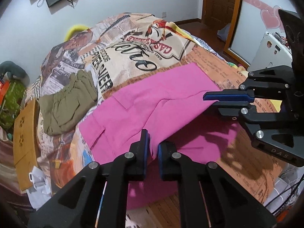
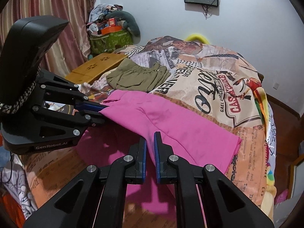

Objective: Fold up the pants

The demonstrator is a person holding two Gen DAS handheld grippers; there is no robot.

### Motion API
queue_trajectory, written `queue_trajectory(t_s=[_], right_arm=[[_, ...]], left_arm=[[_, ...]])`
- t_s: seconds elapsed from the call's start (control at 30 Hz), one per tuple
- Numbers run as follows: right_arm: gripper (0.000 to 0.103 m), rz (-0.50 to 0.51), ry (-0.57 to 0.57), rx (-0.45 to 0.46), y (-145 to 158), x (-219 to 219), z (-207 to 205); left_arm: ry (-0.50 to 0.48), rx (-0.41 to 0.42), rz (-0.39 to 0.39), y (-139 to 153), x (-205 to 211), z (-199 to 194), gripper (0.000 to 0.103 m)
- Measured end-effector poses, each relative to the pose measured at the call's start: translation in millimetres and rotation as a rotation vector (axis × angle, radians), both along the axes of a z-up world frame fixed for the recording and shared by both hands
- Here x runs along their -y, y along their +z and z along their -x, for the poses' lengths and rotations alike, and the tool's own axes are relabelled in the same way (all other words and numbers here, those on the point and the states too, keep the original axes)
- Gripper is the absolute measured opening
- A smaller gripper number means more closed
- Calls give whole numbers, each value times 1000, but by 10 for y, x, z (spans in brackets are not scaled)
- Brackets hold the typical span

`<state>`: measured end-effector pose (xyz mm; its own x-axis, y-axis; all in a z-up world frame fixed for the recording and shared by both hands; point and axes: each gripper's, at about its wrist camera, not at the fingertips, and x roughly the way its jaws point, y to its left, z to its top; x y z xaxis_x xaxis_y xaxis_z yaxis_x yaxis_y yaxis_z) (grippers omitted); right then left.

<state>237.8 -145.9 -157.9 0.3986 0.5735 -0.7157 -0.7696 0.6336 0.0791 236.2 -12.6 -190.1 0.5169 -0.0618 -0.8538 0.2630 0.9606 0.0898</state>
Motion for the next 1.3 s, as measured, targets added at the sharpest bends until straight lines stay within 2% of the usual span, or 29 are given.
queue_trajectory(t_s=[0.3,0.67,0.77,0.83,0.87,0.9,0.93,1.0,1.07,1.17,1.3], right_arm=[[7,-6,0,-13,-31,109,149],[7,15,-13,-102,-228,206,227],[7,18,-34,-119,-265,233,227],[8,23,-46,-136,-284,241,223],[12,25,-54,-147,-296,248,222],[21,28,-61,-159,-308,256,218],[27,31,-68,-169,-315,267,214],[49,33,-88,-171,-319,298,234],[53,34,-98,-174,-315,322,249],[54,43,-119,-189,-306,368,242],[55,19,-163,-184,-251,479,219]], left_arm=[[-17,-39,15,-45,92,171,10],[-28,-82,-5,-201,192,274,11],[-30,-105,1,-242,198,279,19],[-30,-131,18,-272,192,288,31],[-29,-133,24,-277,191,299,40],[-27,-125,25,-276,188,319,47],[-27,-116,21,-272,190,338,50],[-28,-106,15,-259,193,366,56],[-25,-107,18,-242,182,381,59],[-11,-116,35,-202,129,380,65],[39,-79,51,-68,-14,389,75]])
